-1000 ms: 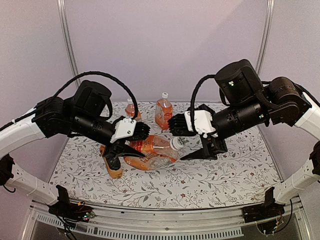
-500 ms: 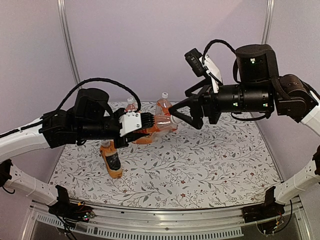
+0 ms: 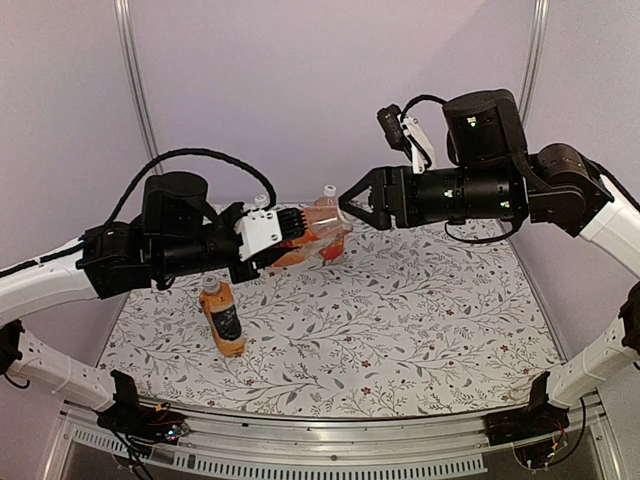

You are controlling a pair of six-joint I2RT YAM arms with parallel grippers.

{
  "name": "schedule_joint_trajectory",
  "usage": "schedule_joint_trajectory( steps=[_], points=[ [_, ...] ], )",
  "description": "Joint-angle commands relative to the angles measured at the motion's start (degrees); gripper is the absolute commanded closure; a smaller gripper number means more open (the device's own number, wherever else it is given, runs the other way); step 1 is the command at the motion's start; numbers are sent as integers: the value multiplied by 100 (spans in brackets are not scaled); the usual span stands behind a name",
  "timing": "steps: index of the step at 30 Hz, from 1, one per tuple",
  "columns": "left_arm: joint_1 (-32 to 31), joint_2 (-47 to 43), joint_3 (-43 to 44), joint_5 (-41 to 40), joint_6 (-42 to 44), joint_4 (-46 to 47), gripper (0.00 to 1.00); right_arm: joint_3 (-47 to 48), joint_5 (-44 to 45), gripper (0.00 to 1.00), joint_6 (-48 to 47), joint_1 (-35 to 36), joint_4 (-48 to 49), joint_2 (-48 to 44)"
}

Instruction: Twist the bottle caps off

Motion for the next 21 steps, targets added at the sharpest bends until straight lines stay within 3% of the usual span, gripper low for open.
schedule_joint_trajectory(
  steps=[1, 6, 11, 14, 21],
  points=[
    [-74, -89, -70, -99, 65, 201, 100, 203, -236, 36, 231, -115, -242, 224],
    [-74, -112, -92, -93, 48, 197, 100, 325, -347, 59, 197, -121, -318, 359],
    [-73, -138, -105, -37, 34, 178, 100, 304, -416, 100, 12, -128, -341, 358],
    [-73, -169, -61, 289, -67, -163, 100, 281, -944, 100, -504, -108, -414, 349],
    [-74, -131, 381, 2173, -301, -2132, 100, -342, -1387, 100, -4248, 593, -1188, -108]
  ],
)
